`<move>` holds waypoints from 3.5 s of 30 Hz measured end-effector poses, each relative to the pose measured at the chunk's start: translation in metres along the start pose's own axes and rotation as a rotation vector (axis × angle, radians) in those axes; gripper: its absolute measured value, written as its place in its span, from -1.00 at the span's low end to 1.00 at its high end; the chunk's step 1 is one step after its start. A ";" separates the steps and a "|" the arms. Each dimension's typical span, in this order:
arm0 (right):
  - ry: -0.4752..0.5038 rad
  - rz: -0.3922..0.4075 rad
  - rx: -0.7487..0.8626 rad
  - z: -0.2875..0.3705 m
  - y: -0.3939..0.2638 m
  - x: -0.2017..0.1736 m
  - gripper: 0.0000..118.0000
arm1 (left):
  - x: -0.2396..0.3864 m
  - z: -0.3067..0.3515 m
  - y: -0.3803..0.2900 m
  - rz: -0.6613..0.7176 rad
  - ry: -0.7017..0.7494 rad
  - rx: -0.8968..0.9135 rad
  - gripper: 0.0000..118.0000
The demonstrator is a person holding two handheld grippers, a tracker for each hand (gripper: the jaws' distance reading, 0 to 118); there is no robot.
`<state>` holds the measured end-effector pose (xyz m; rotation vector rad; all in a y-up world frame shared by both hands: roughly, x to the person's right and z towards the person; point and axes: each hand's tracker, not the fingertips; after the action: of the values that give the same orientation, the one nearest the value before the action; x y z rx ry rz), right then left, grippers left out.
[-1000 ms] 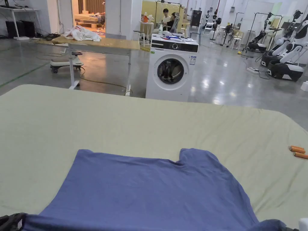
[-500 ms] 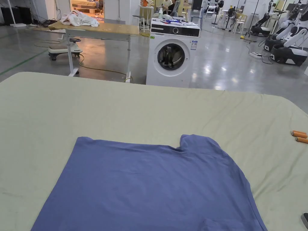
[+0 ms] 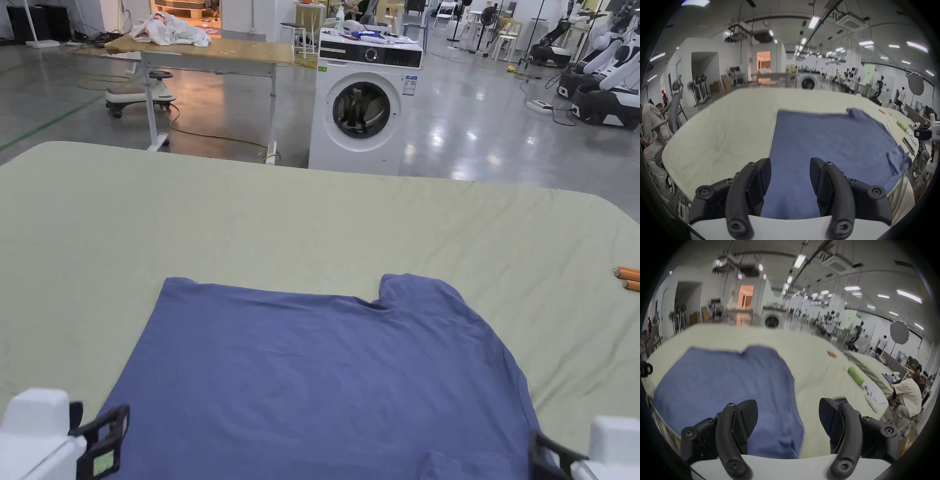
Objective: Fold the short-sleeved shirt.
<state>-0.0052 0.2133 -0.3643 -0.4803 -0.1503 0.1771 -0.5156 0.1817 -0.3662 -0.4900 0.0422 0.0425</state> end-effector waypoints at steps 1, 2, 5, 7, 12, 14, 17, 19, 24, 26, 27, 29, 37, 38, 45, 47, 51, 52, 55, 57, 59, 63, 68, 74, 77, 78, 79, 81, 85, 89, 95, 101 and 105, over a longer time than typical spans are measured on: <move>0.014 -0.017 0.042 0.000 0.007 -0.007 0.40 | 0.001 -0.006 0.004 0.005 -0.009 0.039 -0.15; 0.035 -0.045 0.101 0.000 0.015 -0.015 0.40 | 0.007 -0.007 0.011 0.001 -0.020 0.082 -0.18; 0.054 -0.098 0.222 -0.002 0.032 -0.039 0.37 | 0.033 0.000 0.032 -0.027 -0.015 0.184 -0.26; 0.067 -0.116 0.284 0.000 0.040 -0.052 0.26 | 0.043 0.002 0.042 -0.038 -0.015 0.228 -0.58; 0.068 -0.124 0.371 0.001 0.050 -0.076 -0.93 | 0.063 0.016 0.056 -0.068 -0.013 0.300 -1.00; 0.096 -0.127 0.382 0.002 0.052 -0.078 -1.00 | 0.064 0.017 0.058 -0.068 -0.016 0.315 -1.00; 0.106 -0.128 0.377 0.003 0.053 -0.082 -1.00 | 0.060 0.018 0.059 -0.077 -0.012 0.308 -1.00; 0.110 -0.114 0.373 0.003 0.053 -0.083 -1.00 | 0.053 0.022 0.059 -0.083 -0.008 0.275 -1.00; 0.122 -0.078 0.344 0.001 0.047 -0.083 -1.00 | 0.007 0.028 0.043 -0.085 -0.074 0.004 -1.00; 0.127 -0.072 0.326 -0.002 0.042 -0.082 -1.00 | -0.013 0.032 0.030 -0.065 -0.072 -0.082 -1.00; 0.127 -0.067 0.313 -0.004 0.040 -0.082 -1.00 | -0.022 0.035 0.023 -0.063 -0.075 -0.140 -1.00; 0.130 -0.064 0.290 -0.006 0.035 -0.082 -1.00 | -0.037 0.035 0.009 -0.043 -0.085 -0.229 -1.00; 0.143 -0.044 0.215 -0.017 0.019 -0.084 -1.00 | -0.059 0.019 -0.029 0.070 -0.066 -0.432 -0.23; 0.143 -0.046 0.210 -0.018 0.017 -0.084 -1.00 | -0.060 0.014 -0.032 0.095 -0.059 -0.445 0.12; 0.127 -0.045 0.171 -0.021 0.008 -0.080 -1.00 | -0.044 -0.021 -0.051 0.046 0.011 -0.585 0.11; 0.122 -0.044 0.162 -0.020 0.005 -0.076 -1.00 | -0.034 -0.019 -0.049 0.014 0.033 -0.567 0.07; 0.097 -0.040 0.136 -0.018 -0.003 -0.065 -1.00 | -0.023 -0.012 -0.045 -0.022 0.032 -0.559 -0.42; 0.094 -0.040 0.125 -0.017 -0.005 -0.061 -1.00 | -0.021 -0.011 -0.044 -0.023 0.023 -0.556 -0.61; 0.090 -0.040 0.076 -0.013 -0.012 -0.041 -1.00 | -0.017 -0.008 -0.040 -0.028 0.004 -0.550 -0.97; 0.101 -0.022 0.017 -0.010 -0.018 -0.026 -0.80 | -0.020 -0.009 -0.042 -0.042 0.005 -0.553 -0.98; 0.105 -0.004 -0.049 -0.008 -0.026 -0.007 -0.28 | -0.021 -0.005 -0.041 -0.025 0.002 -0.545 -0.99; 0.140 0.047 -0.250 -0.014 -0.049 0.021 0.00 | -0.029 -0.002 -0.042 0.013 -0.012 -0.531 -0.99; 0.157 0.013 -0.449 -0.031 -0.093 0.037 0.06 | -0.033 -0.001 -0.043 0.037 -0.021 -0.520 -0.99; 0.263 -0.086 -0.479 -0.041 -0.112 0.037 -0.75 | -0.035 0.000 -0.042 0.051 -0.030 -0.515 -0.99; 0.231 -0.023 -0.507 -0.043 -0.104 0.029 -0.84 | -0.038 0.002 -0.036 0.082 -0.051 -0.497 -0.99; 0.237 0.009 -0.490 -0.043 -0.100 0.026 -0.84 | -0.039 0.003 -0.033 0.097 -0.057 -0.487 -0.99; 0.240 0.001 -0.481 -0.041 -0.096 0.026 -0.85 | -0.039 0.004 -0.031 0.095 -0.066 -0.474 -0.99; 0.243 -0.012 -0.465 -0.037 -0.081 0.026 -0.85 | -0.042 0.005 -0.022 0.107 -0.074 -0.443 -0.99; 0.228 -0.042 -0.385 -0.033 -0.047 0.036 -0.85 | -0.047 0.001 0.001 0.131 -0.099 -0.372 -0.99; 0.226 -0.092 -0.319 -0.044 -0.012 0.043 -0.85 | -0.051 -0.019 0.030 0.135 -0.097 -0.301 -0.99; 0.207 -0.122 -0.275 -0.100 0.027 0.034 -0.85 | -0.052 -0.082 0.067 0.130 -0.097 -0.257 -0.99; 0.180 -0.109 -0.283 -0.173 0.045 0.017 -0.85 | -0.046 -0.149 0.081 0.125 -0.067 -0.267 -0.99; 0.161 -0.091 -0.321 -0.208 0.043 0.008 -0.85 | -0.041 -0.180 0.077 0.135 -0.045 -0.312 -0.99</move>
<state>0.0350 0.1600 -0.5661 -0.8035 -0.0423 0.0234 -0.5662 0.1636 -0.5587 -0.7979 0.0248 0.1947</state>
